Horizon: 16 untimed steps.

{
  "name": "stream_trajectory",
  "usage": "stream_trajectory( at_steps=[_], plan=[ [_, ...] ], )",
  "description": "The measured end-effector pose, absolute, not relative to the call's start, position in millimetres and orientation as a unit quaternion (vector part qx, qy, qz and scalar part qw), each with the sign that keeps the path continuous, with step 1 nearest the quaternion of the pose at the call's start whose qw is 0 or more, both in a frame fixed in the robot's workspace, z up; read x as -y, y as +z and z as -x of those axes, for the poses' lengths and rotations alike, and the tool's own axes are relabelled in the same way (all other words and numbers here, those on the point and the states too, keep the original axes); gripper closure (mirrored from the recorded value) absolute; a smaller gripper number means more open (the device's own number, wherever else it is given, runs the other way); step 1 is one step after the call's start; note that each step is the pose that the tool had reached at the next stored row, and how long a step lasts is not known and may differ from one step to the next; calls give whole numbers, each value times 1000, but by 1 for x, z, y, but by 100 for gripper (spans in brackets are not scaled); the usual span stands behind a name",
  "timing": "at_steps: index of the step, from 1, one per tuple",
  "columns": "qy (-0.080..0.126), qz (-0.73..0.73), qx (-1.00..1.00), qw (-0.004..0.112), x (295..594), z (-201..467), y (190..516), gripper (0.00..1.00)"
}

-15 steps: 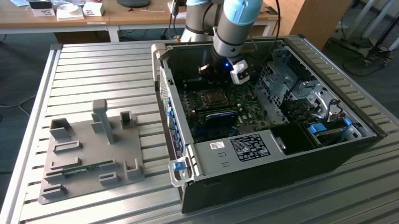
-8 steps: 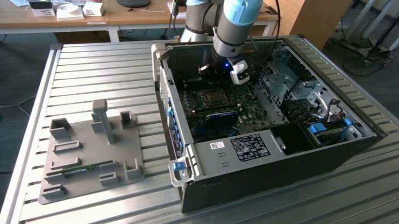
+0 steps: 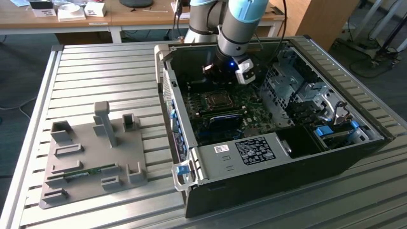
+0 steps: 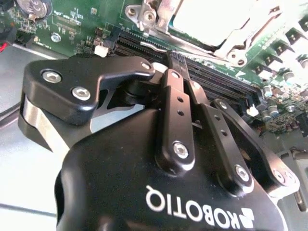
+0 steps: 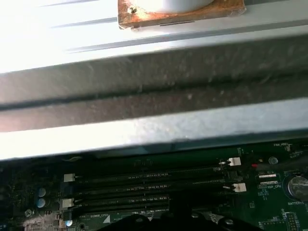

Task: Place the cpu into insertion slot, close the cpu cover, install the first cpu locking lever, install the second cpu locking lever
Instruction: 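Install the first cpu locking lever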

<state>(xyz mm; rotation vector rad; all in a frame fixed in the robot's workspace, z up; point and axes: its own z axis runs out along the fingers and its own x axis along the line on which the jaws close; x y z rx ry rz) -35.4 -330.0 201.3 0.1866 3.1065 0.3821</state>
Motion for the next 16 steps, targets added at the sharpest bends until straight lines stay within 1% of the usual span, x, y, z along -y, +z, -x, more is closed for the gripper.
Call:
stream_trajectory(
  at_steps=[16],
  plan=[
    [121,-60,-991,3,327,35,202,89]
  ],
)
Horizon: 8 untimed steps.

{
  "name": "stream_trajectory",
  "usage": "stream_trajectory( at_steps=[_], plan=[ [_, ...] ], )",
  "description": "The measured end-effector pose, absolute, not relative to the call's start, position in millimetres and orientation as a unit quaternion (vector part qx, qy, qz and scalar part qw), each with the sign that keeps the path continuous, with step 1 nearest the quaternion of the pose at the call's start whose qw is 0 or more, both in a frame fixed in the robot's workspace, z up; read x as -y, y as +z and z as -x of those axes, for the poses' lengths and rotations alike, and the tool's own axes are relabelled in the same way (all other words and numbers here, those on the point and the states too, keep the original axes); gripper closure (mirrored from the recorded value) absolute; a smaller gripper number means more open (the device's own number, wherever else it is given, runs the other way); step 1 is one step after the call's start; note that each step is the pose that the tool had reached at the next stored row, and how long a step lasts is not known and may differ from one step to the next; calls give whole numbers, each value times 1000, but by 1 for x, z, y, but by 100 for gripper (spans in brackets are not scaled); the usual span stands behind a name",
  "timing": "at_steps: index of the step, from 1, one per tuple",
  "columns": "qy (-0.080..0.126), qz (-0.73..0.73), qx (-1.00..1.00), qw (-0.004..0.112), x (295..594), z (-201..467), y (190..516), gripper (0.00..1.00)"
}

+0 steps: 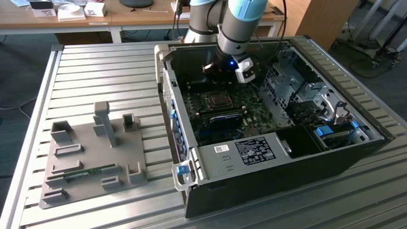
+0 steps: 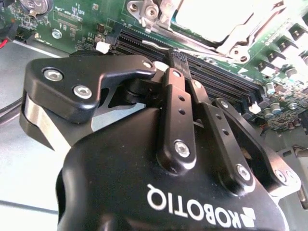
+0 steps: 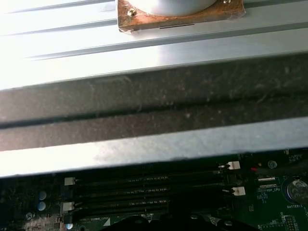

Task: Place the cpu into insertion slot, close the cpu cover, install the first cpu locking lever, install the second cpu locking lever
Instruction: 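Install the first cpu locking lever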

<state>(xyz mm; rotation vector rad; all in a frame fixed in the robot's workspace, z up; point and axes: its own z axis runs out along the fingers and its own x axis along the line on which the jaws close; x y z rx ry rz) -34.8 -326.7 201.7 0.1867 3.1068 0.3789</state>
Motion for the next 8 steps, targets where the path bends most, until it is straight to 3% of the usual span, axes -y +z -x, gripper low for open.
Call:
stream_trajectory(
  at_steps=[8],
  plan=[
    [121,-59,-991,3,327,34,202,89]
  ],
)
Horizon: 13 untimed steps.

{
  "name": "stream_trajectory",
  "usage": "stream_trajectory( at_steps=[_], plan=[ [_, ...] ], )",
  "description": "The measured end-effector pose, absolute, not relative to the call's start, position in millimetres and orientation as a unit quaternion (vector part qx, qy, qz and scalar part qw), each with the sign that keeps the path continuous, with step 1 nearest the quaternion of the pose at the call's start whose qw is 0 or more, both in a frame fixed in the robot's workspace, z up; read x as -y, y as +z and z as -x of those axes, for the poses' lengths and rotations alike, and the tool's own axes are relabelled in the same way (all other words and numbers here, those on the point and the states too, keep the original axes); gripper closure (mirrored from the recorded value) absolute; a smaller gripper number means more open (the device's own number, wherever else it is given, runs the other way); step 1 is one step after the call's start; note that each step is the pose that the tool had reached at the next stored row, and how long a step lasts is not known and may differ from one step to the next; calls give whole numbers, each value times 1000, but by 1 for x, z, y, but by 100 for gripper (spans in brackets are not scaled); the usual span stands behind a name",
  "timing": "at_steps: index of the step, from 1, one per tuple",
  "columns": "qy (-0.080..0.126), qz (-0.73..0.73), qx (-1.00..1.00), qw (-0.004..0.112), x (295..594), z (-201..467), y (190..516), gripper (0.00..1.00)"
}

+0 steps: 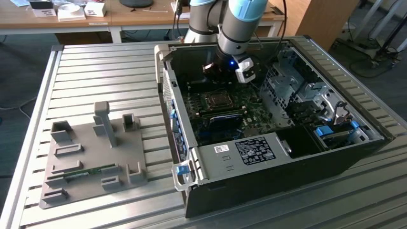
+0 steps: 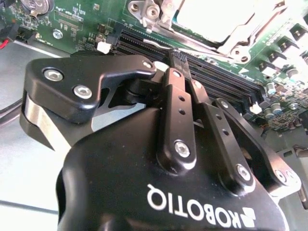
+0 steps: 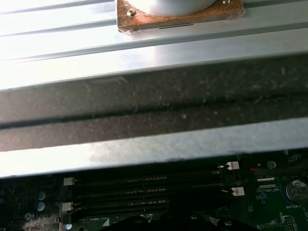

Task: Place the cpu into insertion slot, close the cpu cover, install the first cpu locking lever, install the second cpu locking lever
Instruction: 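Install the first cpu locking lever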

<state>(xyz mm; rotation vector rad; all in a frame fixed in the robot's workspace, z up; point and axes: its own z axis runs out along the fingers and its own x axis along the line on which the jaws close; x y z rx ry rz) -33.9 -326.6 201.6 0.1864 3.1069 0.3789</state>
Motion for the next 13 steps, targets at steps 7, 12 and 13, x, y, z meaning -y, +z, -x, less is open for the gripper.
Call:
stream_trajectory(
  at_steps=[7,12,13],
  plan=[
    [121,-59,-991,3,327,32,202,89],
    [121,-60,-991,3,327,31,202,89],
    [121,-59,-991,3,327,31,202,89]
  ],
)
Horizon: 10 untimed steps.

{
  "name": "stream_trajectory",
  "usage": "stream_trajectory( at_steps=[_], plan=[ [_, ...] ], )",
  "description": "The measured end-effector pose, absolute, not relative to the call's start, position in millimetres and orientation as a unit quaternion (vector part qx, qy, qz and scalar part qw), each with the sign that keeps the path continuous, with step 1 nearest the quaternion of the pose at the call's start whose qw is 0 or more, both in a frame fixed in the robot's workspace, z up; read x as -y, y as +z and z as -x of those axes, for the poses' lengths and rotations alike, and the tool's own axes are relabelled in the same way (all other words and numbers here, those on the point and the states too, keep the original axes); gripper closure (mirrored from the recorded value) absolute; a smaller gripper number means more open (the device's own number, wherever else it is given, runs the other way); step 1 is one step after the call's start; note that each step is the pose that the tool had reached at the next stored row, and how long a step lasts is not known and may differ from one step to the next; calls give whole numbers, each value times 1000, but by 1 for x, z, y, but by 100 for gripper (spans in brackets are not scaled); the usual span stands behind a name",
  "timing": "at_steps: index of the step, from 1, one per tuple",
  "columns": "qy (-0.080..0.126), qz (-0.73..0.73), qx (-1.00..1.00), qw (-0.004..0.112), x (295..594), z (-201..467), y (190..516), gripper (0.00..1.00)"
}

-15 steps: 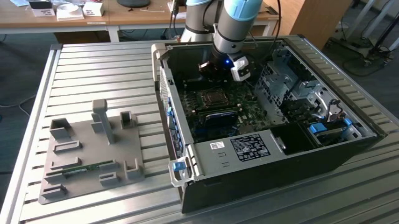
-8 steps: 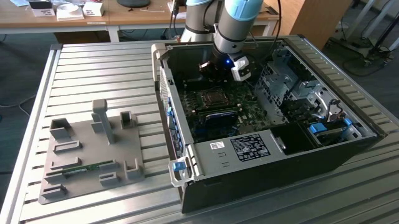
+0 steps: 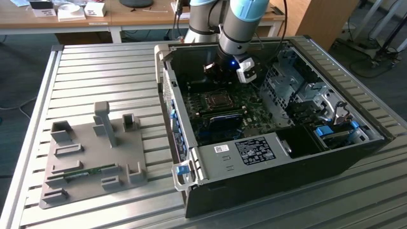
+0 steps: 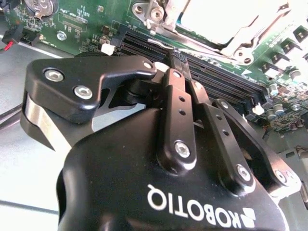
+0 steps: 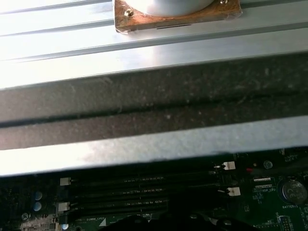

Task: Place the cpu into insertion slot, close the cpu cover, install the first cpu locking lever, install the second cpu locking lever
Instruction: 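Install the first cpu locking lever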

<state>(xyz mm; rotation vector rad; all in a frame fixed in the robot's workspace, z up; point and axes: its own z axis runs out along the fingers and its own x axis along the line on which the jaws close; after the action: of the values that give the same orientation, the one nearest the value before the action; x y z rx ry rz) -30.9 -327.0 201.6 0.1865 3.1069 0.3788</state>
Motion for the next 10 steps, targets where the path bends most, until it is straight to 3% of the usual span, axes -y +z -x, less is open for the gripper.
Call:
stream_trajectory(
  at_steps=[10],
  plan=[
    [121,-60,-991,3,330,30,201,89]
  ],
)
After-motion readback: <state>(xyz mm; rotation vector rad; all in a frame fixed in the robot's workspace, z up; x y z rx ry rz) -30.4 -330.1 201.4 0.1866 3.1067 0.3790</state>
